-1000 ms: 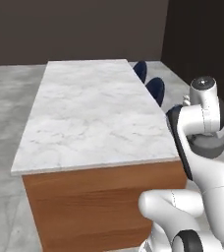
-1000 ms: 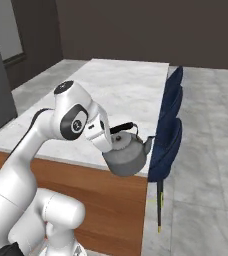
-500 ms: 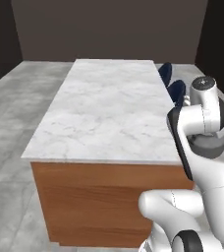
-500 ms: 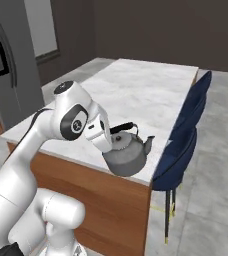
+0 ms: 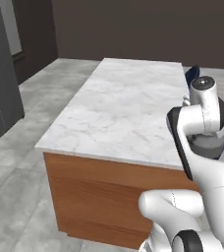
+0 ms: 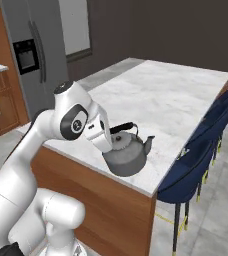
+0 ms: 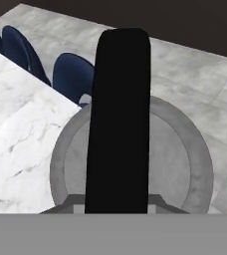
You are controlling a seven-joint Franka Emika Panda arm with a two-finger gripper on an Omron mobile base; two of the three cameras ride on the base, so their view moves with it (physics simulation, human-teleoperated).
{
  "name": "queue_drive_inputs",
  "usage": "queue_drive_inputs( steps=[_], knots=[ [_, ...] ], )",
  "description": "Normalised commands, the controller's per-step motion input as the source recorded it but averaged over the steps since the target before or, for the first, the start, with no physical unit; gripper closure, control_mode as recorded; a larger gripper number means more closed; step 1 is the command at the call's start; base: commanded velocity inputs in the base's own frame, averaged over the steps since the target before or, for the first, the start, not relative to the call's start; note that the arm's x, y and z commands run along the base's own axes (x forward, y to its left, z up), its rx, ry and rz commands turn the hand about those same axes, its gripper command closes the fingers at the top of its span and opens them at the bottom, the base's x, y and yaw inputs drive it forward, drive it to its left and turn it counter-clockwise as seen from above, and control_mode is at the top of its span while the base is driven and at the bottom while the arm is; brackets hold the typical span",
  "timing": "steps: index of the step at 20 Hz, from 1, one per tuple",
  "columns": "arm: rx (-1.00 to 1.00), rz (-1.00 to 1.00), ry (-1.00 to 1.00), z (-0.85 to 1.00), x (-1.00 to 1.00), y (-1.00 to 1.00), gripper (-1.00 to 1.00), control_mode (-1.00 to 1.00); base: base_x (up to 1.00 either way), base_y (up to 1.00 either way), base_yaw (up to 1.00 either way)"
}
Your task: The kettle is done boiling. Turn off the stove, then wait for 300 timesteps before moving the kettle to the dining table.
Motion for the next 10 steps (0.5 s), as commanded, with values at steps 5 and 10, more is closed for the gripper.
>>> queue_drive_inputs(
  steps=[5,10],
  knots=[
    [0.0,0.0,0.0,0.0,0.0,0.0,1.0,1.0,0.02,-0.47,0.28],
    [0.0,0.0,0.0,0.0,0.0,0.0,1.0,1.0,0.0,-0.48,0.26]
  ],
)
